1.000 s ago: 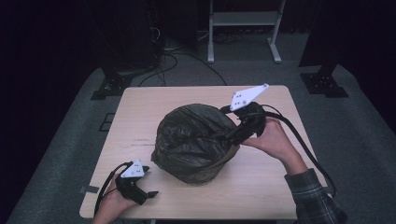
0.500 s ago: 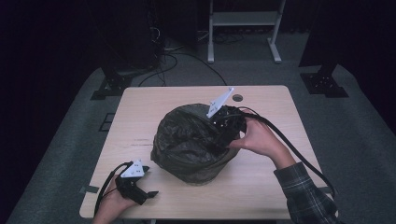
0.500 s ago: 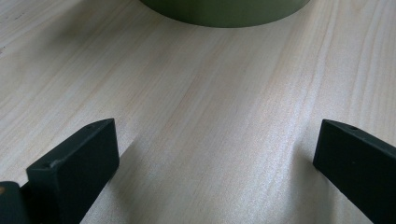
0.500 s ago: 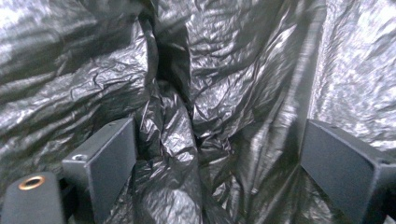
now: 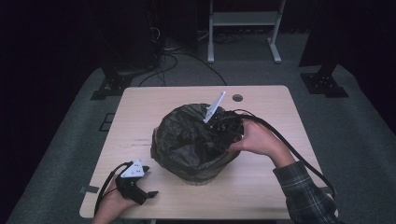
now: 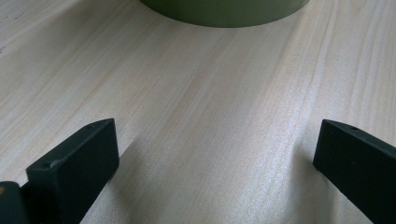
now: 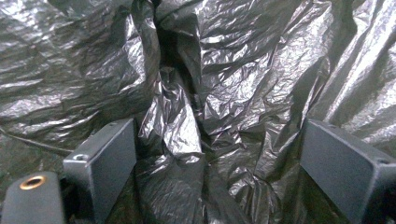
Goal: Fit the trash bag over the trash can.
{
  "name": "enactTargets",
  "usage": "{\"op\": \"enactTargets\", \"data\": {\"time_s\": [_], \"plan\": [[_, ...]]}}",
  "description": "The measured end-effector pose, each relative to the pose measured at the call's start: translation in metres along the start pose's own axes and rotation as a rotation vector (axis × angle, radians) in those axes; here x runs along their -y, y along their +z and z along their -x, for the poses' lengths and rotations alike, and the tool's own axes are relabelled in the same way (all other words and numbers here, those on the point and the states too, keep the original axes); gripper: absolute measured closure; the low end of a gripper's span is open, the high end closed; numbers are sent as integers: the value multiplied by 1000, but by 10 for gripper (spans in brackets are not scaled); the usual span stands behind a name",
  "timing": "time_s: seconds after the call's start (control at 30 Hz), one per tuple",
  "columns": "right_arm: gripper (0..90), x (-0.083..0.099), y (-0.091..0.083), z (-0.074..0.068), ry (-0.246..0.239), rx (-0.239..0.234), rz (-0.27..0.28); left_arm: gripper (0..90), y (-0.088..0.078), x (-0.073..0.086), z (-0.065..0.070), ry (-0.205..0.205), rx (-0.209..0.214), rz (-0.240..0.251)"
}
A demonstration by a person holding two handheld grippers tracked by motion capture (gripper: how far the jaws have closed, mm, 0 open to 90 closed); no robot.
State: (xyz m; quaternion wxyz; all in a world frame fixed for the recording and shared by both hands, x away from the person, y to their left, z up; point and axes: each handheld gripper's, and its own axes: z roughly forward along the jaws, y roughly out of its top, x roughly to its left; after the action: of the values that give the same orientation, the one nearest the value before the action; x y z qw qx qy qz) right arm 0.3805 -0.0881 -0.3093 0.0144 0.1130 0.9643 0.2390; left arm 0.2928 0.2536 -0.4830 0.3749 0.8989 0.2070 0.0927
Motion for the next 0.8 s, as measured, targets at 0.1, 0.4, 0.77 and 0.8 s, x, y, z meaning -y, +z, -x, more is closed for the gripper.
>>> {"op": "enactTargets", "data": {"time_s": [0.1, 0.4, 0.77, 0.8], "plan": [[97, -1, 0, -1, 0, 2, -23, 0, 0, 0, 0, 1, 3, 1], [95, -9, -21, -4, -7, 76, 105, 0, 0, 0, 0, 3, 5, 1], [94, -51, -20, -13, -40, 75, 197, 0, 0, 0, 0, 3, 6, 1], [94, -55, -18, -13, -38, 71, 191, 0, 0, 0, 0, 3, 6, 1]]}}
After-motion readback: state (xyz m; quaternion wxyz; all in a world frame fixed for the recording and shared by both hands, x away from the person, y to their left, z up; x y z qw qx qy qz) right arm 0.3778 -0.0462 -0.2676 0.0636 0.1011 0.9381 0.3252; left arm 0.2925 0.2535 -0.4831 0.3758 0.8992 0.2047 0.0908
